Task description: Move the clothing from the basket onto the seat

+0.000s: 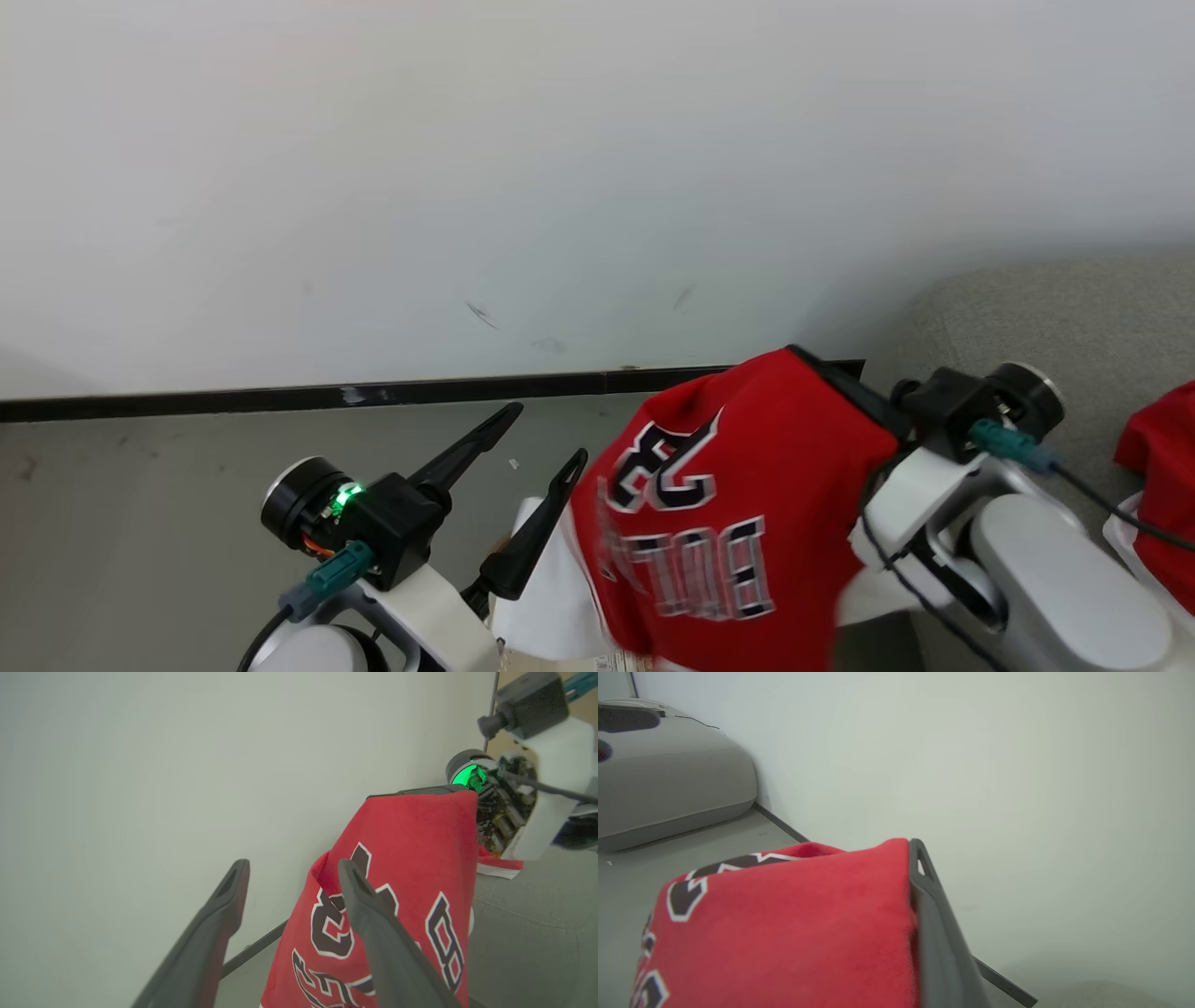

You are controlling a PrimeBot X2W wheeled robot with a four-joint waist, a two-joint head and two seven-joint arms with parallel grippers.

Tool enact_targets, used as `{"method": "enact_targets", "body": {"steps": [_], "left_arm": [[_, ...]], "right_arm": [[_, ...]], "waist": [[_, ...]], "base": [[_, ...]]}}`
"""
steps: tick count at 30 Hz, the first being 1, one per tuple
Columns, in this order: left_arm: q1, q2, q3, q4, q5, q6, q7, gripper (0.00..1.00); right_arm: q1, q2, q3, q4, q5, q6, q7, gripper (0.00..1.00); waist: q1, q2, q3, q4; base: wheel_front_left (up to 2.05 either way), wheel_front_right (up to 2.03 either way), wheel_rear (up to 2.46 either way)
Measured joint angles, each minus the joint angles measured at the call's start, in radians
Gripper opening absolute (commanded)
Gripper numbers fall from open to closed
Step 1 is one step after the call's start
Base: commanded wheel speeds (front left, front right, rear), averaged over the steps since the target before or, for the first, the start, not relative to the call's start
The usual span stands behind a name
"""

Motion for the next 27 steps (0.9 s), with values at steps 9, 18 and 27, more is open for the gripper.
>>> {"method": "enact_targets", "body": {"steps": [9,18,27], "left_arm": [[0.023,-0.015,-0.023,0.008,-0.017,-0.001,-0.021,1.0],[0.033,-0.041,-0.061,0.026,-0.027,-0.016,-0.038,1.0],[0.04,-0.07,-0.1,0.053,-0.044,-0.037,-0.048,1.0]], "right_arm": [[0.007,-0.077,-0.231,-0.065,-0.043,0.0,0.0,0.0],[0.146,-0.099,-0.437,-0.135,-0.085,0.0,-0.004,0.0],[0.256,-0.085,-0.552,-0.253,-0.134,0.0,0.012,0.0]], "waist": [[0.0,0.0,0.001,-0.052],[0.0,0.0,-0.001,-0.115],[0.0,0.0,-0.004,-0.2]], "base": [[0.0,0.0,0.0],[0.0,0.0,0.0],[0.0,0.0,0.0]]}}
